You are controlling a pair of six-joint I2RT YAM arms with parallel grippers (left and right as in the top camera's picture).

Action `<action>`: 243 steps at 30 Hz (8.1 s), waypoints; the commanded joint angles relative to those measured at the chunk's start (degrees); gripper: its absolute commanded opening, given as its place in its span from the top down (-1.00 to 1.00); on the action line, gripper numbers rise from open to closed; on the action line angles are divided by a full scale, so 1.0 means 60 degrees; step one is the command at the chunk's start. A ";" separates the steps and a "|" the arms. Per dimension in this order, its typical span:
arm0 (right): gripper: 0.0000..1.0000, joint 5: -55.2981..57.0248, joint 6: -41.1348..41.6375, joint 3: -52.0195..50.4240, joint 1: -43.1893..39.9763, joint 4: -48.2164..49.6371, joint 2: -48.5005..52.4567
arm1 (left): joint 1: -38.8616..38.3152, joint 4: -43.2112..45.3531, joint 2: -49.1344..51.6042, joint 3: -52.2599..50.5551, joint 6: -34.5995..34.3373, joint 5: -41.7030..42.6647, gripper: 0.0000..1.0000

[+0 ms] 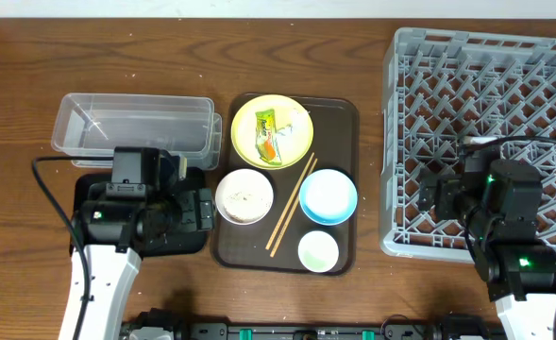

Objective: Sort waste into correct bins and load items into the dishwasher rack
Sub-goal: 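Reach left gripper to yellow plate and grasp the white tissue, then carry tissue with left gripper and drop it into clear bin, then reach left gripper back to plate and grasp the green snack wrapper, then carry wrapper with left gripper and release it into clear bin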

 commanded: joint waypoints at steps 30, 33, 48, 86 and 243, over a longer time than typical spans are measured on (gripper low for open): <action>-0.99 -0.0353 0.0138 0.0248 0.0069 0.0029 -0.0058 | -0.2495 0.7952 0.4819 0.2087 0.1453 -0.0827 -0.89; -0.98 -0.0353 0.0138 0.0248 0.0069 0.0026 -0.0058 | -0.2765 0.8415 0.5530 0.2087 0.1453 -0.0827 -0.89; -0.99 -0.0353 0.0142 0.0248 0.0069 -0.0007 -0.0058 | -0.3570 0.9078 0.7712 0.2087 0.1453 -0.0834 -0.83; -0.99 -0.0353 0.0138 0.0248 0.0069 -0.0117 -0.0062 | -0.3548 0.7235 0.5639 0.2087 0.1417 -0.1220 0.88; -0.99 -0.0357 0.0142 0.0248 0.0069 -0.0240 -0.0058 | 0.0200 0.5920 0.5391 0.1923 -0.1730 -0.2936 0.59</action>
